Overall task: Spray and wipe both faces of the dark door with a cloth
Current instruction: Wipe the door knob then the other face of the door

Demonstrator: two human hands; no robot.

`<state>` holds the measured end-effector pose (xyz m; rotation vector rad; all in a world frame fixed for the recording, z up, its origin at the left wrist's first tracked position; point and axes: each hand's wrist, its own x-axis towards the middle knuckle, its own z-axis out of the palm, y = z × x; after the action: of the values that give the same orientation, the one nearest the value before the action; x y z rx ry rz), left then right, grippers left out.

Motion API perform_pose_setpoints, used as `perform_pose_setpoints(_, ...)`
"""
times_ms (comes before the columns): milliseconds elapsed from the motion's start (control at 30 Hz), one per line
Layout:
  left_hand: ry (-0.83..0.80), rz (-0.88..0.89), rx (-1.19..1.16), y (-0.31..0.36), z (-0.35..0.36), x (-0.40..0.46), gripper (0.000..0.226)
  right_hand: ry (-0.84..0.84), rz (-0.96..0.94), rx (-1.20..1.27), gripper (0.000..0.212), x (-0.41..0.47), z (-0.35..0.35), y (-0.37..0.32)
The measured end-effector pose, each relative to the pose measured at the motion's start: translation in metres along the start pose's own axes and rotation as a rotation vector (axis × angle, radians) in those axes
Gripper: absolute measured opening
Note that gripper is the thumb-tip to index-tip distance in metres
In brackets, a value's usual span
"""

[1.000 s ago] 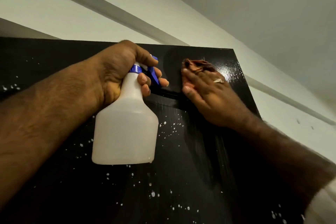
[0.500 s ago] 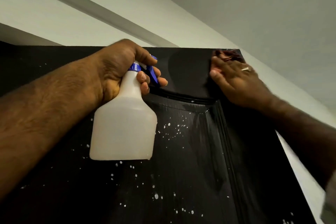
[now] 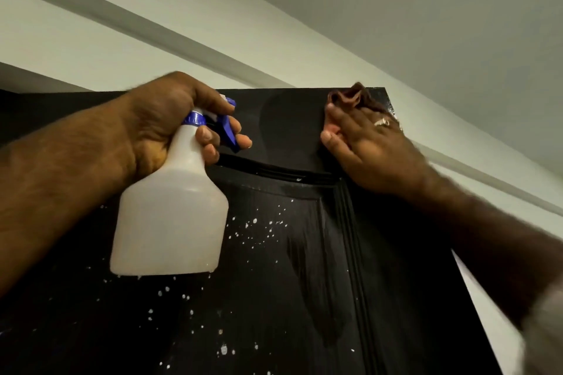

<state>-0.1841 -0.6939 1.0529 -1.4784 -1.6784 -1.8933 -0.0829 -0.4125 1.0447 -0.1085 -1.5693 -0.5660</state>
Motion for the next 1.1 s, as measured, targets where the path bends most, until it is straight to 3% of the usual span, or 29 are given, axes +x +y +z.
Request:
perform_pose_setpoints(67, 0.034, 0.008, -0.002, 0.0, 0.0, -0.001, 0.014, -0.006, 0.111, 0.012, 0.081, 0.049, 0.006, -0.003)
perform_pose_setpoints(133, 0.068, -0.029, -0.045, -0.003, 0.003, -0.002, 0.016, -0.038, 0.098, 0.029, 0.08, 0.077, 0.017, -0.031)
perform_pose_setpoints(300, 0.109, -0.104, -0.074, -0.001, 0.003, -0.011, 0.021, -0.14, -0.232, 0.095, 0.071, 0.027, 0.028, -0.112)
perform_pose_setpoints(400, 0.124, -0.136, -0.084, -0.007, -0.009, -0.018, 0.027, -0.223, -0.328, 0.128, 0.07, -0.015, 0.016, -0.099)
perform_pose_setpoints(467, 0.112, -0.167, -0.083, -0.011, -0.018, -0.027, 0.02, -0.179, -0.272, 0.064, 0.075, -0.017, 0.014, -0.072)
perform_pose_setpoints(567, 0.138, -0.181, -0.066, -0.012, -0.031, -0.031, 0.018, -0.058, -0.031, 0.03, 0.088, 0.03, 0.019, -0.049)
perform_pose_setpoints(667, 0.181, -0.171, -0.024, -0.014, -0.05, -0.028, 0.015, -0.076, 0.077, 0.09, 0.077, 0.091, 0.028, -0.078)
perform_pose_setpoints(833, 0.284, -0.188, 0.011, -0.023, -0.084, -0.03, 0.013, -0.173, -0.177, 0.111, 0.072, 0.096, 0.043, -0.157)
perform_pose_setpoints(967, 0.348, -0.119, -0.051, -0.017, -0.126, -0.039, 0.016, -0.286, -0.496, 0.149, 0.069, 0.046, 0.042, -0.17)
perform_pose_setpoints(1033, 0.343, -0.116, -0.046, -0.015, -0.141, -0.041, 0.017, -0.234, -0.501, 0.121, 0.075, 0.045, 0.04, -0.147)
perform_pose_setpoints(1100, 0.354, -0.122, -0.006, -0.017, -0.154, -0.042, 0.018, -0.147, -0.358, 0.077, 0.083, 0.072, 0.041, -0.136)
